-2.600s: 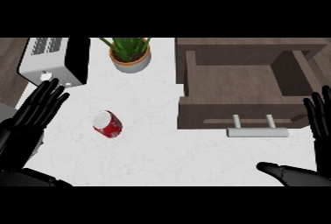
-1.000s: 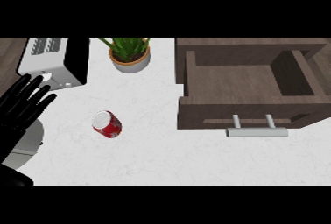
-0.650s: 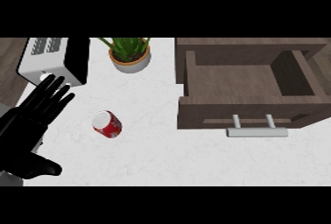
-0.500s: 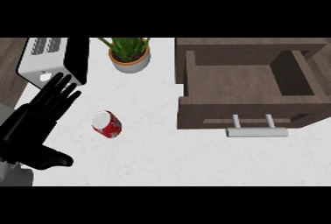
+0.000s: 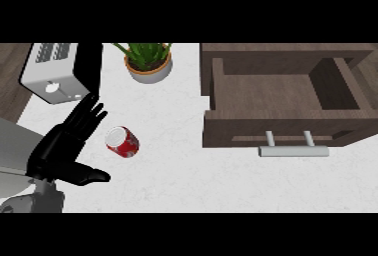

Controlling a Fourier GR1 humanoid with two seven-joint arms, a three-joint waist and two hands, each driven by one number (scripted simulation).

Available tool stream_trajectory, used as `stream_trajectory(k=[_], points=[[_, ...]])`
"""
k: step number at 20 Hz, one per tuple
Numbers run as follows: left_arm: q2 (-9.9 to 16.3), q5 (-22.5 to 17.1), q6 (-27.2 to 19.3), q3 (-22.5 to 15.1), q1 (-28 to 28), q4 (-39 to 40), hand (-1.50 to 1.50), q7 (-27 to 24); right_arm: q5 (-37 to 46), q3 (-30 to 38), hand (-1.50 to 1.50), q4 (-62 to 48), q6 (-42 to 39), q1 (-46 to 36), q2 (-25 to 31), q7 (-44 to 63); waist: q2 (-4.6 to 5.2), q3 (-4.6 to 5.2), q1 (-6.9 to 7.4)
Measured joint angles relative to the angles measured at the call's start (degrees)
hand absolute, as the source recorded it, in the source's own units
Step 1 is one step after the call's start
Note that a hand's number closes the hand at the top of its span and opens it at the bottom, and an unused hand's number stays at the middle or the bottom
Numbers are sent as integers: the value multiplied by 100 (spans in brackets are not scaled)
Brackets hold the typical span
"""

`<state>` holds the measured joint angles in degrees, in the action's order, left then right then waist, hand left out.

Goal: Pick up the can, place it into the drawer and close the drawer

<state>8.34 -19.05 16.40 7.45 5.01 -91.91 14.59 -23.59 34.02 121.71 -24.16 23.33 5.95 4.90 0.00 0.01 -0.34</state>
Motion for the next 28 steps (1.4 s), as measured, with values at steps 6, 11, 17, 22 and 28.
stream_trajectory(k=[6,11,17,22,28], points=[[8,429,4,125,222,1009,-150,-777,-6,137,-150,95,-116,59,-156,70,3,0,-12],[19,687,-1,225,240,1660,-150,-1438,11,232,-150,104,-318,107,-280,29,2,0,-9],[188,938,128,402,532,2919,-150,-2280,-284,440,-150,230,-354,20,-157,366,5,1,-17],[248,1096,231,428,739,3779,-150,-2787,-252,508,-150,298,-467,10,-334,395,4,2,-17],[373,1221,464,513,1020,4904,-150,-3486,-430,620,-150,476,-432,-72,-318,686,7,2,-23]])
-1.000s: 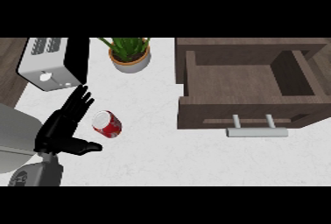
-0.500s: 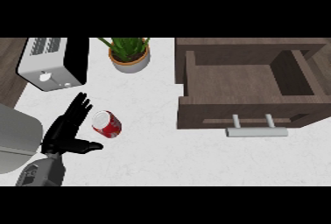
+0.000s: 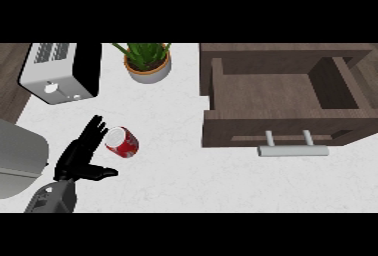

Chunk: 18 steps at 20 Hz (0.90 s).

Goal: Pick up the can, place it into the drawer and close the drawer

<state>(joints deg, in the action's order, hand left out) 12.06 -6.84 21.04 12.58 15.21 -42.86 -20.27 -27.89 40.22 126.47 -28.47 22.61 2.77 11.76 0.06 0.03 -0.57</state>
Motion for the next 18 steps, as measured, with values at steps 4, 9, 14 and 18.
stream_trajectory(k=[4,9,14,18], points=[[0,105,23,30,383,782,-150,-352,-166,174,-150,24,-121,47,-1,29,3,2,-18],[-67,152,4,61,731,1438,-150,-640,-51,128,-150,151,-83,-69,-103,179,3,2,-12],[-40,84,123,191,1083,2027,-150,-811,-107,162,-150,126,-228,77,-164,89,9,3,-35],[-151,15,210,239,1268,2271,150,-861,-326,310,-150,134,-330,152,-104,179,7,3,-38]])
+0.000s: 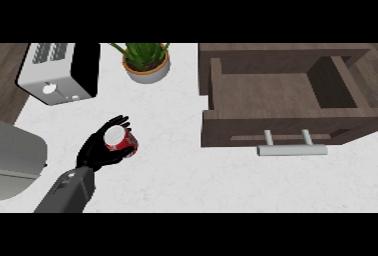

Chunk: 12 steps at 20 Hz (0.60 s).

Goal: Pick up the can, place it into the drawer and close the drawer

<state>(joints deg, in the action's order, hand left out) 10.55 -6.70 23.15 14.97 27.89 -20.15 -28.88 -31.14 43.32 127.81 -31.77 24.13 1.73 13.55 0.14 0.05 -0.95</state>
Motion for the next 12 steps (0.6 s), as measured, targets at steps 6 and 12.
stream_trajectory(k=[6,12], points=[[-133,-92,426,-20,251,116,150,69,-147,-13,-150,101,-21,140,-60,34,-3,-1,3],[-229,-210,737,-102,321,-318,150,189,-192,34,-150,99,-31,203,-122,42,-20,-5,45]])
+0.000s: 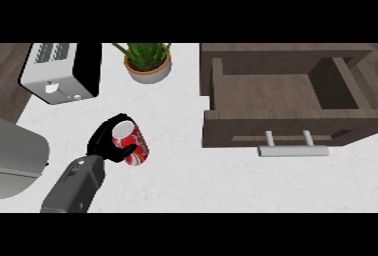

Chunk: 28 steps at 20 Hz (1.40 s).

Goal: Pick up the can, place it into the drawer and close the drawer

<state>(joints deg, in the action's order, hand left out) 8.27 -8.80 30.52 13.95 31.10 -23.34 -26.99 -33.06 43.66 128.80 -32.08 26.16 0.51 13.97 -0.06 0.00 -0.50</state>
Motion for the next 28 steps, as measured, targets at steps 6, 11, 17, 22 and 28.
stream_trajectory(k=[6,11,17,22,28], points=[[-299,-350,-1015,334,-263,-623,150,-77,73,-63,-150,-23,89,53,-37,-113,-29,-6,77],[-619,-601,-1784,218,-501,-1819,150,458,52,-81,-150,108,224,54,5,-5,-38,-8,99],[-749,-814,-2659,-423,-680,-3241,150,1066,104,-152,-150,106,238,62,-20,-52,-33,-6,75],[-797,-778,-3381,-851,-574,-4430,150,1996,120,-360,-150,205,334,329,-33,-240,-32,-6,46],[-804,-651,-4103,-1264,-324,-5445,150,2942,-37,-318,-150,296,457,297,56,-106,-16,-4,30]])
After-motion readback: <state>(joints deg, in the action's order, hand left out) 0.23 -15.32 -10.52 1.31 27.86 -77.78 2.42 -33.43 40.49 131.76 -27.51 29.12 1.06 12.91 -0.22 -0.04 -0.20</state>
